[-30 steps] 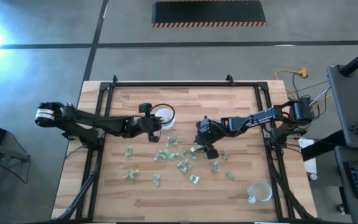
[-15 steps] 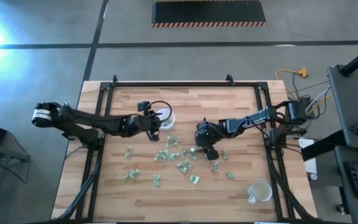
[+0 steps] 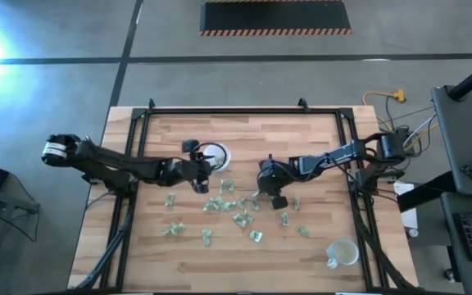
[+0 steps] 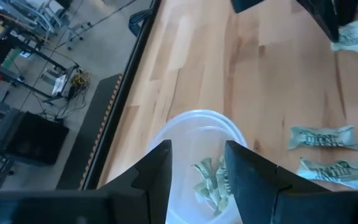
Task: Pick and place Stevia / Truvia into bins
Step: Put the stevia packet into the transparent container
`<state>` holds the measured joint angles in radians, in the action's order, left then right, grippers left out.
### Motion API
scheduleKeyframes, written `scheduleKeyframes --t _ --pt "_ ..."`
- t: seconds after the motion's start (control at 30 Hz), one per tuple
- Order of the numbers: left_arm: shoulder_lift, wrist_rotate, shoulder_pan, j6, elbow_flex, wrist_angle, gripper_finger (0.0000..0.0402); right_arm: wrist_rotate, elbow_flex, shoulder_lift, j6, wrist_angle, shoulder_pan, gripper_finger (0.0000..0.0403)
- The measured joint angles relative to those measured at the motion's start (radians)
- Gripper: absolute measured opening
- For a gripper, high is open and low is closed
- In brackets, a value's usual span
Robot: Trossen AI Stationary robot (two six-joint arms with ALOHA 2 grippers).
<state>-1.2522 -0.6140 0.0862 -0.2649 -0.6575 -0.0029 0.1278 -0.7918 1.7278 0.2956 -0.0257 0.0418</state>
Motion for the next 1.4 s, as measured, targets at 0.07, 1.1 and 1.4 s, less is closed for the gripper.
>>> scheduleKeyframes --t 0.07,1.1,1.4 --pt "0.008 -0.012 0.018 0.02 -0.001 -0.03 0.0132 -0.015 0.0 -0.011 0.001 0.0 0.0 0.0013" --pt "-0.011 0.174 0.206 0.744 0.01 -0.499 0.0132 -0.107 -0.3 0.097 0.206 0.347 0.124 0.0009" --pt "-0.017 0.177 0.231 0.782 0.01 -0.515 0.0132 -0.068 -0.575 0.302 0.174 0.066 0.159 0.0011"
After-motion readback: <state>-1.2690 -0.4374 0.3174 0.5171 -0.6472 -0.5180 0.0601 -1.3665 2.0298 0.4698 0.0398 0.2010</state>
